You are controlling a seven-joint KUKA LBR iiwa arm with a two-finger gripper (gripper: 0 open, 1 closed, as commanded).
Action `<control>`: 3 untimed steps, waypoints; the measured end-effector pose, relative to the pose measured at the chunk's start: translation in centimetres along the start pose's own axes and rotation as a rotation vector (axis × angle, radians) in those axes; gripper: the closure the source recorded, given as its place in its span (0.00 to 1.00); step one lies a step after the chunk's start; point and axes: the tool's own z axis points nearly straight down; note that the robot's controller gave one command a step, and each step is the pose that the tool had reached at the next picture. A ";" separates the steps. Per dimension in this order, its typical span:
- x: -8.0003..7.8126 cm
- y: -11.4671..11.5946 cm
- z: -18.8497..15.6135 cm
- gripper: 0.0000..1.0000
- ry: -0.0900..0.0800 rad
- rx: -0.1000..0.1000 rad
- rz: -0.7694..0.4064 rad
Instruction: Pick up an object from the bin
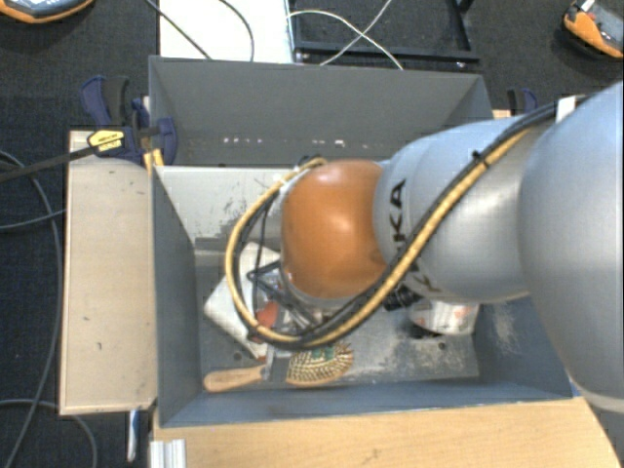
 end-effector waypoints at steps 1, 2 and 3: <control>-0.2 -0.1 -0.4 0.00 -0.008 -0.002 0.007; -8.1 -3.5 8.3 0.00 -0.014 -0.006 -0.307; -9.3 -1.8 8.1 0.00 -0.020 -0.002 -0.471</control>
Offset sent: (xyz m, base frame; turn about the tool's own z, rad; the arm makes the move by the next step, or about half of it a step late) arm 0.0768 -0.0363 -0.0861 -0.3099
